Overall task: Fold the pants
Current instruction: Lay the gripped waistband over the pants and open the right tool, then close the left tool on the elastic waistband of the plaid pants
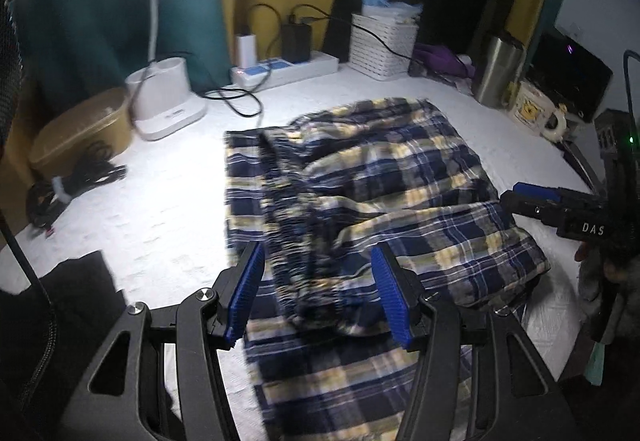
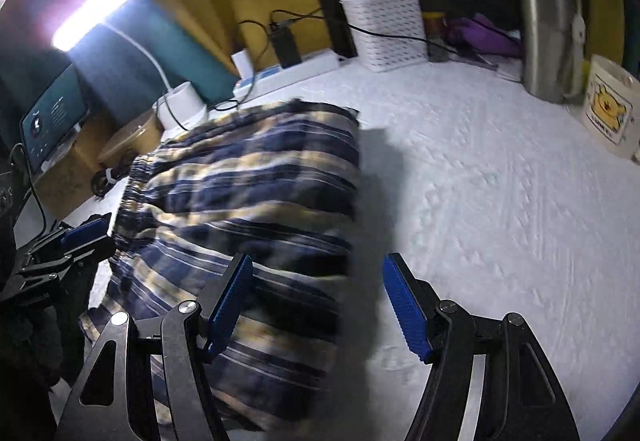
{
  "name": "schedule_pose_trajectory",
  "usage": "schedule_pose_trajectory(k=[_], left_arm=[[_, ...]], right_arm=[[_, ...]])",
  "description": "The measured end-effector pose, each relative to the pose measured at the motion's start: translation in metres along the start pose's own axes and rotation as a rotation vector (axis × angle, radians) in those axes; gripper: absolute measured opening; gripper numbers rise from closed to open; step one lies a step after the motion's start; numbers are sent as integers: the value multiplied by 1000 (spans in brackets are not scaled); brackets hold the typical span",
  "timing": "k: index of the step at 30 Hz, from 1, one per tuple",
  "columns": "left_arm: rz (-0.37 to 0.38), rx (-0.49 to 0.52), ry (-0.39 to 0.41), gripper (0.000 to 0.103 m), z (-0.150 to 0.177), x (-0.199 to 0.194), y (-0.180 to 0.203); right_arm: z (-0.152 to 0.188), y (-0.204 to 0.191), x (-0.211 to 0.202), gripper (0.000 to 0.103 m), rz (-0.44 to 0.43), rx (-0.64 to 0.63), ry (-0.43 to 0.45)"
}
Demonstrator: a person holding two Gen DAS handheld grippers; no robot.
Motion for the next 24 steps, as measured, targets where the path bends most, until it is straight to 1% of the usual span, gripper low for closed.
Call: schedule_pose_trajectory(k=[1, 2, 3, 4, 5, 6, 7, 8, 10, 11, 12, 14, 15, 17, 20, 24], left_arm=[[-3, 6, -13, 55, 0, 4, 2], [-5, 12, -26, 51, 0, 8, 4], [-3, 16, -33, 43, 0, 11, 5], [-2, 20, -43, 39, 1, 14, 6], [-5, 23, -50, 30, 1, 17, 6], [-12, 27, -57, 19, 2, 19, 5], [-17, 31, -61, 16, 3, 20, 5], [-13, 29, -61, 15, 3, 21, 3], [-5, 29, -57, 10, 3, 20, 0], [-7, 36, -50, 6, 3, 18, -1], [-8, 42, -45, 6, 3, 18, -1], [-12, 55, -37, 5, 2, 17, -2], [-16, 65, -32, 5, 2, 17, -2], [-16, 72, -19, 5, 1, 13, -1], [-8, 72, 17, 4, -1, 1, -3], [-5, 69, 40, 4, -2, -3, -8]], right_arm=[[2, 2, 0, 69, -8, 3, -3], [5, 4, -1, 69, -15, 3, -5], [8, 3, 0, 69, -22, 1, -9], [11, 2, 1, 69, -29, -2, -13], [14, 1, 2, 68, -38, -5, -20], [17, -1, 3, 64, -47, -9, -28], [20, -2, 5, 62, -52, -11, -35], [23, -3, 5, 62, -56, -11, -40], [29, -8, 8, 62, -61, -15, -48], [31, -10, 8, 62, -60, -22, -46], [32, -13, 7, 58, -60, -30, -44], [36, -17, 9, 39, -72, -25, -56], [38, -19, 8, 34, -66, -25, -53], [39, -26, 4, 18, -66, -36, -51], [41, -29, -3, 15, -59, -28, -44], [42, -35, -12, 15, -49, -31, -30]])
Point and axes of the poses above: each gripper's, at about its wrist camera, not at the fingertips, and x roughly the way its jaws point, y to its right, z to its underside, the point moved 3 cm from there along x, roughly the way its jaws point, and after that the axes turned 7 degrees about -y, right-handed, at the moved point
